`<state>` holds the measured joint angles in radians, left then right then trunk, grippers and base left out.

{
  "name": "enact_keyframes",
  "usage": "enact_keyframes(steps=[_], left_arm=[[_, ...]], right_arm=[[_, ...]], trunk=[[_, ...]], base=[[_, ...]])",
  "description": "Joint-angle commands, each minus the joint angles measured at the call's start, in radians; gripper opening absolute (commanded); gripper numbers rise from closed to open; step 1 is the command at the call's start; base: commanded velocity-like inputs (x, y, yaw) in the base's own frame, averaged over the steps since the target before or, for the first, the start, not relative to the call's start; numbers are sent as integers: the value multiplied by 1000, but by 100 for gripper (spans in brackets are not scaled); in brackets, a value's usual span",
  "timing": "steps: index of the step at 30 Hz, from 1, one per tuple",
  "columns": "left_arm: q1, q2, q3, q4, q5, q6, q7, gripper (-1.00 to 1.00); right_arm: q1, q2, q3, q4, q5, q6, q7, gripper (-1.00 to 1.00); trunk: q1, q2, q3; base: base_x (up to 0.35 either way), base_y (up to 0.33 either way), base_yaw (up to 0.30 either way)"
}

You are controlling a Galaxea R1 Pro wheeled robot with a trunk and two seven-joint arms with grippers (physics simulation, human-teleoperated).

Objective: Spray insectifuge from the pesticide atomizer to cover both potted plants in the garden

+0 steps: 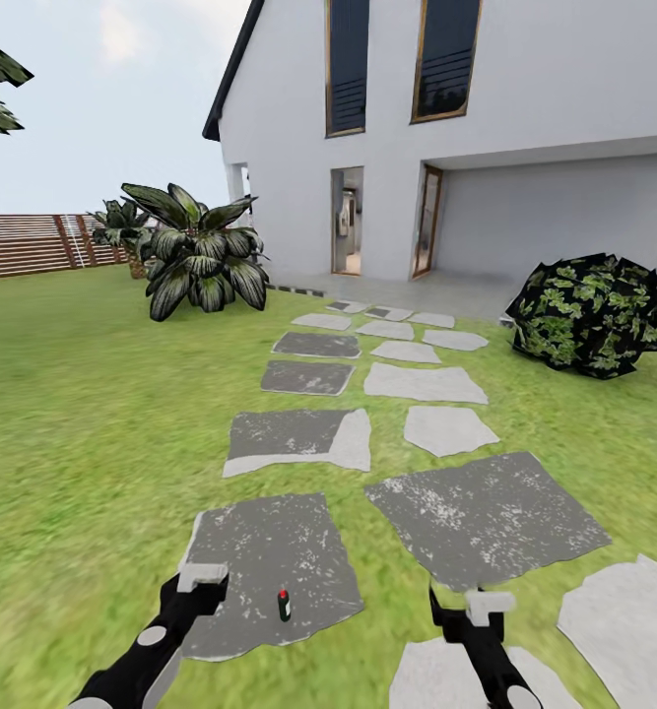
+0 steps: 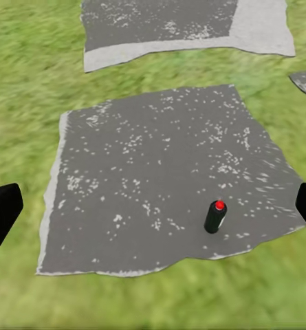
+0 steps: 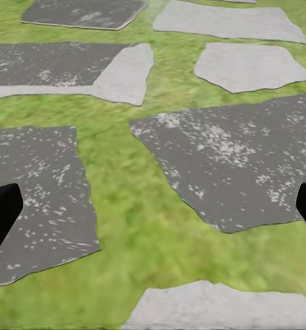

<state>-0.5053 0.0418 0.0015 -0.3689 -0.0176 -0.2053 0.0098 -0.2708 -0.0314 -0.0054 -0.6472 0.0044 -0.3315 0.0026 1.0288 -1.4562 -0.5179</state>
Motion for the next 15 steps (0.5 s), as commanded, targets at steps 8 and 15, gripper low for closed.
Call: enact_keyframes(steps=[8,15], left_arm=[[-1,-1,3,6,1,-3,1,100],[0,0,3,7,2,-3,1,100]], right_arm=[[-1,0,-2,14,0,-3,-5,100],[-1,0,-5,16,-1,-3,-7,100]], trunk=[[31,-57,-27],[58,-106,-56]], base=[[0,0,0],[0,0,0]])
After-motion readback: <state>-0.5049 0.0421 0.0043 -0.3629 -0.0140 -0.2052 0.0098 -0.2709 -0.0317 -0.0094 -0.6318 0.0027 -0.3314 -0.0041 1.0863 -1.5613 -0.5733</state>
